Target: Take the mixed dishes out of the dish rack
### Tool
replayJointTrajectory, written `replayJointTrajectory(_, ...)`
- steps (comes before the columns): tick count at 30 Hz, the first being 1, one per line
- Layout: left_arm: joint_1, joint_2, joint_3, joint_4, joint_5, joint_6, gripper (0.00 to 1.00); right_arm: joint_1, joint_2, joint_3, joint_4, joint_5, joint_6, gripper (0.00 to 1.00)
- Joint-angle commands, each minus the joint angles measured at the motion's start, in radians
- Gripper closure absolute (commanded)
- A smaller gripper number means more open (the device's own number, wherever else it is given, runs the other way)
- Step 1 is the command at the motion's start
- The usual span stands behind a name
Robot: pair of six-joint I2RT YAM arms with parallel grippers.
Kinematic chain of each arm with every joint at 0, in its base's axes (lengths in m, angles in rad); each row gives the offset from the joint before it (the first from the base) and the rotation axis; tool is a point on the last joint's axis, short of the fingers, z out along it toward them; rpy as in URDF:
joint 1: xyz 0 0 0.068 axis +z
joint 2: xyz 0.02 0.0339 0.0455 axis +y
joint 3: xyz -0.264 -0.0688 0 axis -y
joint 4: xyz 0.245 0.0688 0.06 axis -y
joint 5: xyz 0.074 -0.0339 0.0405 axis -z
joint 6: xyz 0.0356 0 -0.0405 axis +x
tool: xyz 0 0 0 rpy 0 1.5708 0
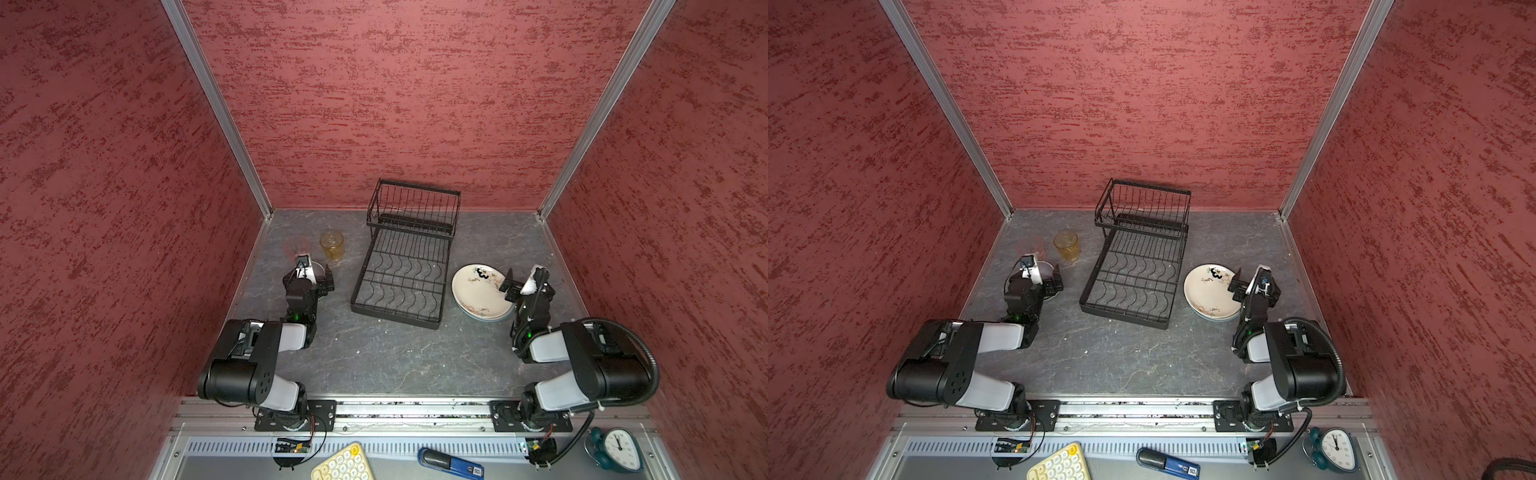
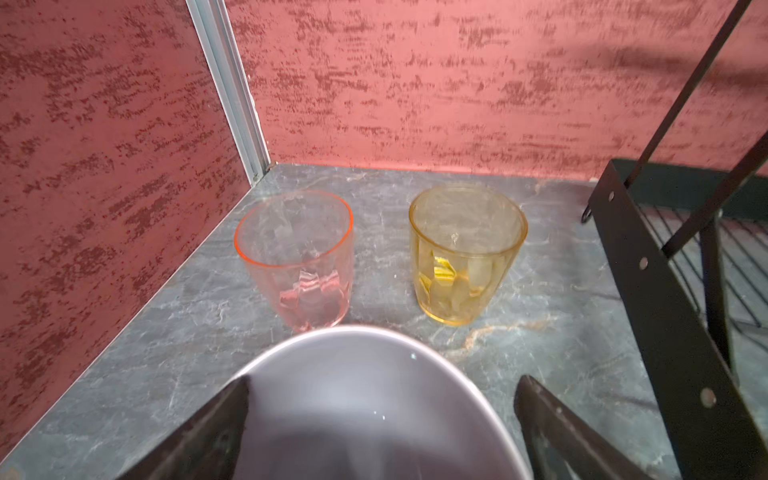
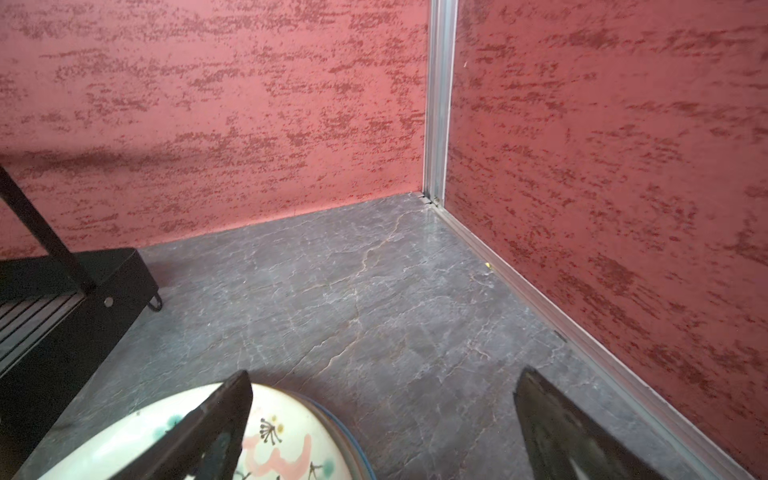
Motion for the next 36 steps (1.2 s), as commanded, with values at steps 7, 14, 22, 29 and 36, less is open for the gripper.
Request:
replayJointTrajectory(7, 0.063, 0.049, 0.045, -0.031, 0.108, -0.052, 0.00, -0.009, 0.028, 0.071, -0.040, -0.054, -0.021, 0.01)
replayJointTrajectory(14, 0.060, 0.048, 0.046, -0.033, 0.105, -0.051, 0.00, -0.043, 0.022, 0.084, -0.076, -0.096, 0.008, 0.01)
replayJointTrajectory(22, 0.060, 0.050, 0.046, -0.028, 0.103, -0.051, 0.00, -0.044, 0.022, 0.083, -0.075, -0.096, 0.008, 0.01)
replayJointTrajectory(29, 0.061, 0.050, 0.050, -0.036, 0.111, -0.053, 0.01, -0.044, 0.022, 0.084, -0.076, -0.096, 0.007, 0.01)
replayJointTrajectory(36, 0.059, 0.050, 0.046, -0.030, 0.105, -0.049, 0.00, -0.037, 0.011, 0.048, -0.018, -0.056, 0.008, 0.01)
